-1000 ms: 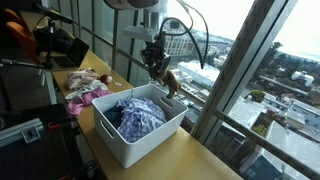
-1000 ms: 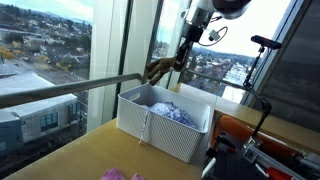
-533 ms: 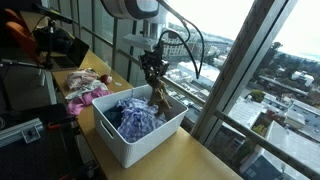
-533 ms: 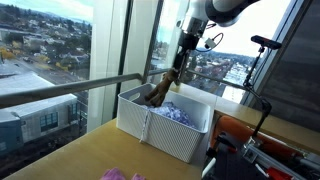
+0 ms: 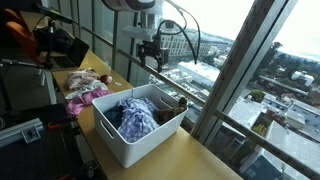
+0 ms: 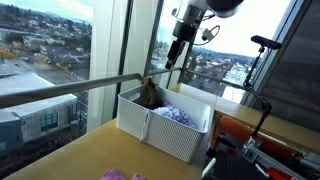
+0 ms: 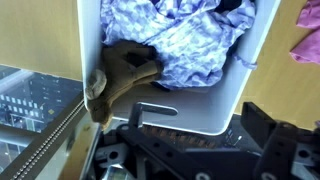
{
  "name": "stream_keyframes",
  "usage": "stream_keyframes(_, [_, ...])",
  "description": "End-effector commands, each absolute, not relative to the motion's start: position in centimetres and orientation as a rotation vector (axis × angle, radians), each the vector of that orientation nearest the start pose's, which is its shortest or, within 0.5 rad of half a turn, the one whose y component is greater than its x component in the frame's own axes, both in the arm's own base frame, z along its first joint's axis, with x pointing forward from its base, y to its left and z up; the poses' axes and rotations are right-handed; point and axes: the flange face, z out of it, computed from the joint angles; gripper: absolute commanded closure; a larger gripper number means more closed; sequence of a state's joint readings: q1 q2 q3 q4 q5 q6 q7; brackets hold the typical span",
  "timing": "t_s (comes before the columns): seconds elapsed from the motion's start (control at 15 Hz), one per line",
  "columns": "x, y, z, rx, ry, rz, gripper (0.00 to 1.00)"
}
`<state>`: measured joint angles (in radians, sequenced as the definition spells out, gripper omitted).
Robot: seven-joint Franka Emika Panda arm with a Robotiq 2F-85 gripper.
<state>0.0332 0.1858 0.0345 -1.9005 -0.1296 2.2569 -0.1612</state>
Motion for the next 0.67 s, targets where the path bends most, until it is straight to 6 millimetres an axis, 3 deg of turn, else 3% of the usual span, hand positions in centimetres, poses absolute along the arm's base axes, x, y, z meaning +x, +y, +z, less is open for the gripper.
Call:
stream_keyframes(0.0, [60.8,8.1,42.9,-3.184,-0.640,-0.284,0.00])
stream_keyframes(0.27, [58.7,12.8,42.4,-3.119,-0.975,-0.273,0.00])
stream_keyframes(0.6, [56.1,16.6,40.8,-2.994,-1.398,-0.203,0.00])
